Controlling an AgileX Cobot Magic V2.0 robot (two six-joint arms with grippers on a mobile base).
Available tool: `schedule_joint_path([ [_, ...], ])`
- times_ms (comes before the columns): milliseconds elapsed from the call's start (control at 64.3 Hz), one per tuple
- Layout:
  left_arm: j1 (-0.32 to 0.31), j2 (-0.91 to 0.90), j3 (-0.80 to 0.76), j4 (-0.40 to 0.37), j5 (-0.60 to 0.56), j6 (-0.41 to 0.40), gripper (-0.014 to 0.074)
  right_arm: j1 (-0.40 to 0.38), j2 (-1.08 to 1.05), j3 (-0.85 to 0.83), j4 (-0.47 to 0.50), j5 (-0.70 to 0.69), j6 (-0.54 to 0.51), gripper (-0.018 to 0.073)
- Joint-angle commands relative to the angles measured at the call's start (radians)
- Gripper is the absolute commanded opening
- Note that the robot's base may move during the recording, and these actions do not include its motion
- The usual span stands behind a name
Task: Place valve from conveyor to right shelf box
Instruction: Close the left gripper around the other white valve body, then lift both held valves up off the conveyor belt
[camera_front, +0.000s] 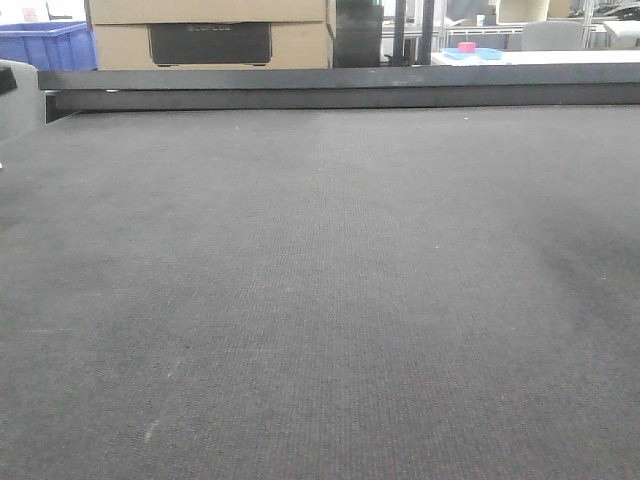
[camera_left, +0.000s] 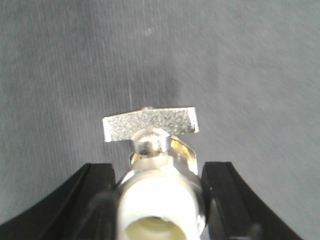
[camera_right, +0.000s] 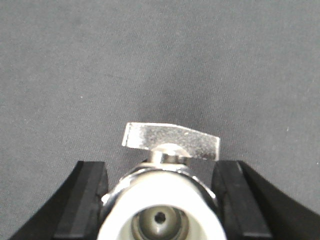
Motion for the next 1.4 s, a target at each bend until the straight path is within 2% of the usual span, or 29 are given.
schedule_joint_path([
  [0,-0.023,-0.106,0.023,-0.025,-0.01,-0.019,-0.0111,0.001,-0.017,-0.005,0.003,-0.071,-0.005,-0.0153],
  [233,-0.08,-0.377,0.241,-0.026,-0.196,-0.052,-0.0111,0.001,-0.017,-0.005,0.003,-0.149,-0.005,-0.0153],
  [342,-0.082,-0.518,0.36,-0.069,-0.302,-0.052,-0.0111,0.001,-0.017,-0.005,0.003,-0.196,-0.005,-0.0153],
  [513,-0.082,-0.723,0.483,-0.076,-0.419,-0.052,-0.0111,0.001,-0.023,-0.005,0.003,-0.283,-0.005,-0.0153],
  [715,-0.082,-0.957,0.545,-0.078,-0.556,-0.052,-0.0111,0.001,-0.076,-0.007,0.003,-0.387,-0.005,-0.0153],
  [932,-0.082,-1.103,0.545,-0.078,-0.621,-0.052,-0.0111,0.001,-0.171,-0.007,0.003,-0.462,-0.005,-0.0153],
  [1383,-0.082,-1.108,0.545,-0.078,-0.615,-0.052,-0.0111,0.001,-0.222,-0.007,0.003,-0.449,-0.005,-0.0153],
])
